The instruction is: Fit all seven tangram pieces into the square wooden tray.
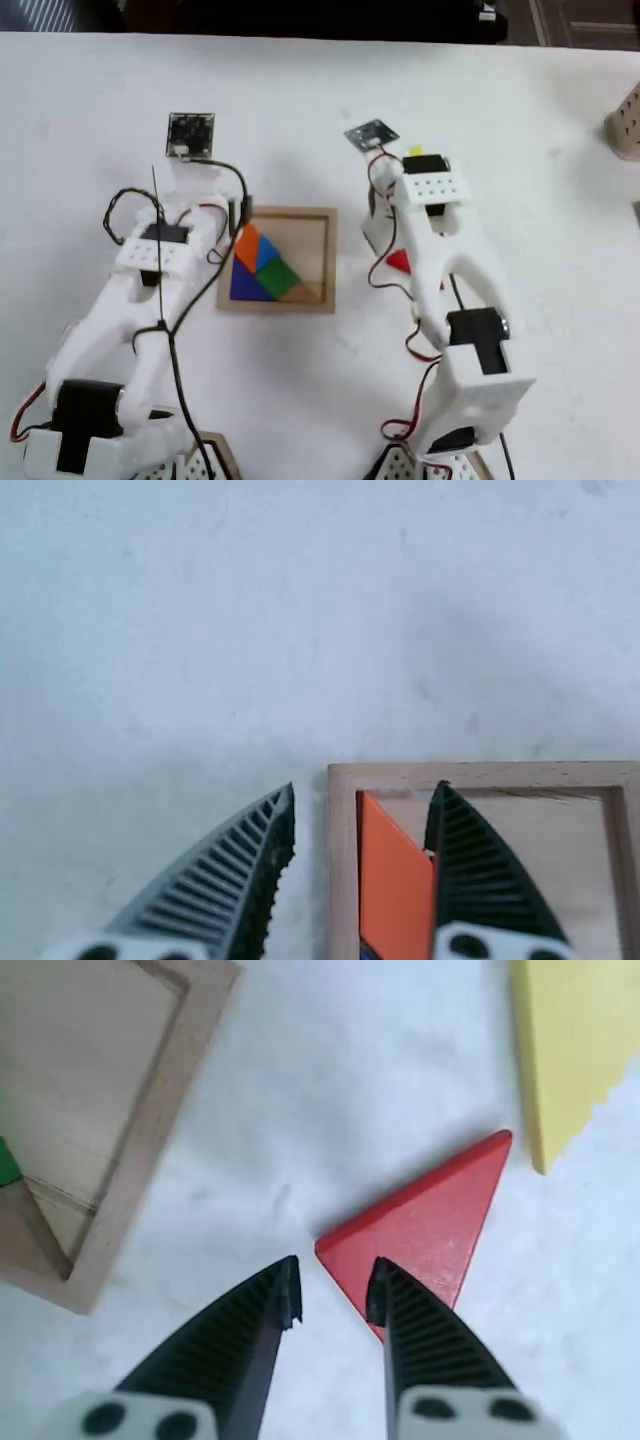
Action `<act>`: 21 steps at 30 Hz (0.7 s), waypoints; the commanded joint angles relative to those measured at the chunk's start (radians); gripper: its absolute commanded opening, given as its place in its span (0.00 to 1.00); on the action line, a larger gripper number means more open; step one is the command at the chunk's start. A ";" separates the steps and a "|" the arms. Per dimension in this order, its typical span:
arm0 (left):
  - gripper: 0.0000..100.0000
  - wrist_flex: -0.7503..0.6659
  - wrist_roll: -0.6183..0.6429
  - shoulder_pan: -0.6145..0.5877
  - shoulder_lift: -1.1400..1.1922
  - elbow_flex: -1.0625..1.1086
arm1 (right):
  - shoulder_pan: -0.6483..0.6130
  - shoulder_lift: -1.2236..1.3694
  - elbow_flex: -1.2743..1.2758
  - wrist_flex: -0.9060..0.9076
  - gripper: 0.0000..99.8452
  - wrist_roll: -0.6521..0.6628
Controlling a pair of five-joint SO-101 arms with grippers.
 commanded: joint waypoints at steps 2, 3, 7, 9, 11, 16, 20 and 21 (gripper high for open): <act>0.23 -0.026 -0.009 -0.010 -0.007 -0.038 | -0.022 -0.084 -0.026 0.010 0.10 -0.049; 0.23 -0.026 -0.009 -0.016 -0.007 -0.038 | -0.021 -0.087 -0.025 0.010 0.10 -0.060; 0.23 -0.028 -0.009 -0.025 -0.007 -0.041 | -0.021 -0.088 -0.025 0.051 0.19 -0.060; 0.23 -0.028 -0.009 -0.024 -0.007 -0.041 | -0.021 -0.088 -0.025 0.062 0.26 -0.060; 0.23 -0.028 -0.009 -0.024 -0.007 -0.041 | -0.016 -0.087 -0.009 0.050 0.32 -0.060; 0.23 -0.028 -0.009 -0.024 -0.008 -0.041 | -0.015 -0.087 0.135 -0.148 0.33 -0.060; 0.23 -0.028 -0.009 -0.024 -0.008 -0.041 | 0.038 -0.087 0.186 -0.242 0.33 -0.068; 0.23 -0.028 -0.009 -0.024 -0.008 -0.041 | 0.051 -0.087 0.187 -0.254 0.33 -0.069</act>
